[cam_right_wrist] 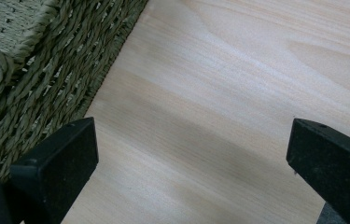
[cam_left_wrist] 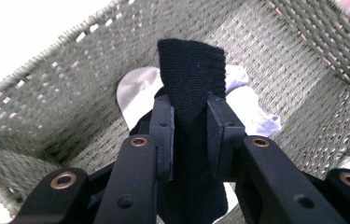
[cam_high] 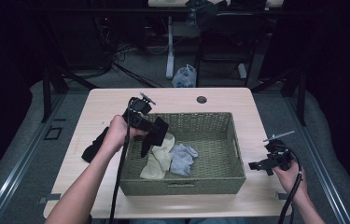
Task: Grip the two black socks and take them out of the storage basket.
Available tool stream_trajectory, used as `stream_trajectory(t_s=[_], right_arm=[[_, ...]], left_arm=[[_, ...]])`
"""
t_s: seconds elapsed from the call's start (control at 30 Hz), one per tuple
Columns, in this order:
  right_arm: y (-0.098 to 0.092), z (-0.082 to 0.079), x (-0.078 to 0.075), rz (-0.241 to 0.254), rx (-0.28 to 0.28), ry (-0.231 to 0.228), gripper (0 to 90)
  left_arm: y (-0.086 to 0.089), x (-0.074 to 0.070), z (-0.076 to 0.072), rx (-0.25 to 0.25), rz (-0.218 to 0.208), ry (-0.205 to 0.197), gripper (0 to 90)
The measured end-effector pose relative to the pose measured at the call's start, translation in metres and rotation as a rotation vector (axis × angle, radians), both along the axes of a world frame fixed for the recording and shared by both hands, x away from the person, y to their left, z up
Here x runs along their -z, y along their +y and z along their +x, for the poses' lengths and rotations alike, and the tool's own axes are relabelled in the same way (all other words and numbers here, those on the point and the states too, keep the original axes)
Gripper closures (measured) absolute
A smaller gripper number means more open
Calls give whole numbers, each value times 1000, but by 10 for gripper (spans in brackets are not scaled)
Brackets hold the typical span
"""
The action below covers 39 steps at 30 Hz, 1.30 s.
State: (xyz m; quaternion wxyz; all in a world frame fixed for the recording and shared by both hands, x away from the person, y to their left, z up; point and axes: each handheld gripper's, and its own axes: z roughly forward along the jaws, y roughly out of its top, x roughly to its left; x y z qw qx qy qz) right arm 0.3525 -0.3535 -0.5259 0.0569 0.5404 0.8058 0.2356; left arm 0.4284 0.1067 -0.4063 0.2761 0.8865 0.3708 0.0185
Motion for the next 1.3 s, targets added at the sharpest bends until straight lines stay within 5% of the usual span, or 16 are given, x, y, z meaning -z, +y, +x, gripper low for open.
stream_trajectory(t_s=[0.7,1.3], right_arm=[[1,0,1,1,-7,12,14],[0,0,0,-4,-6,10,15]], left_arm=[[9,-51,11,-32,-10,-93,747],[53,-95,12,-138,17,-166,747]])
